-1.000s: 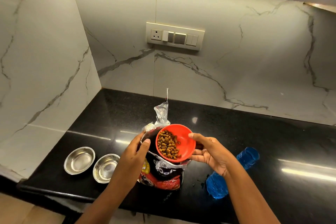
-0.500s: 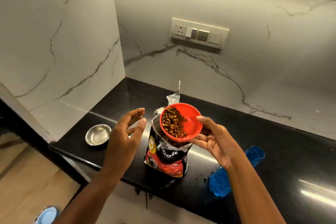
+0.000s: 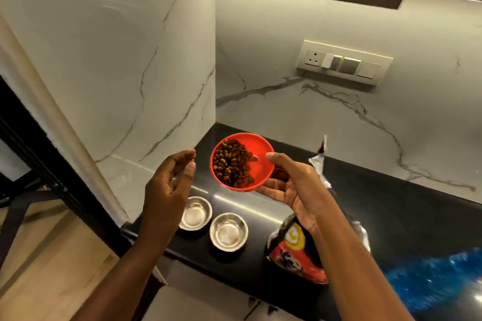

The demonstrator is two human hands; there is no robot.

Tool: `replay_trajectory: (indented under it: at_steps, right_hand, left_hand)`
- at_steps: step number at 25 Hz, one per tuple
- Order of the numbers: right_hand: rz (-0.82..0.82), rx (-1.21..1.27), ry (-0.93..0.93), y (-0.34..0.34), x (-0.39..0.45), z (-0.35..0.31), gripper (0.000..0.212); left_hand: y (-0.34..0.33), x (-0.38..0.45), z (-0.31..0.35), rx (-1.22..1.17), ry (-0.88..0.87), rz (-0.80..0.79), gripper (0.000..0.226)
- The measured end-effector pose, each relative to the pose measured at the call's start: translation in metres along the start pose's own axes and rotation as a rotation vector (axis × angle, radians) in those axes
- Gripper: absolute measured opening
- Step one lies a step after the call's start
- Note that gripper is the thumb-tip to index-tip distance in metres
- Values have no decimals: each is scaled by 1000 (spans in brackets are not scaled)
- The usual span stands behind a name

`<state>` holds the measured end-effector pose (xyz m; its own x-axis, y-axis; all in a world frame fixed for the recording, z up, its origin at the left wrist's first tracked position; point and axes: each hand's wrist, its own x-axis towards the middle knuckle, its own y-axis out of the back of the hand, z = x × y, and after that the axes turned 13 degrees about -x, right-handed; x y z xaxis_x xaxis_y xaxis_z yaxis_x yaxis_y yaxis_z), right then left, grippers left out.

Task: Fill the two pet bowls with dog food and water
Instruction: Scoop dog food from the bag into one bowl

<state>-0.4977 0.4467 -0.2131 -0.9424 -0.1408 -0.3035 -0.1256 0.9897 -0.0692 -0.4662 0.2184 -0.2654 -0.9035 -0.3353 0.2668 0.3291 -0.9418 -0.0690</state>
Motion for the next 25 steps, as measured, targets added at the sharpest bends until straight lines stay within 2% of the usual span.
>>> replay_trajectory:
  at_steps: [4, 7, 10, 13, 19, 25]
  right_hand:
    - [36, -47, 17, -58, 40, 37, 20]
    - [95, -97, -44, -82, 73, 79, 17]
    - [183, -202, -98, -95, 98, 122, 13]
    - [271, -407, -110, -107, 115, 149, 4]
    - [307, -787, -19, -130, 125, 160, 17]
    - [257, -994, 100, -138, 125, 163, 37]
  left_hand:
    - [57, 34, -49, 15, 98, 13, 21]
    - [86, 49, -94, 21, 194, 8, 20]
    - [97, 52, -137, 42, 325, -53, 23]
    - [93, 45, -167, 68, 415, -126, 27]
    - [90, 39, -198, 139, 521, -195, 31]
    - [93, 39, -211, 234, 520, -239, 35]
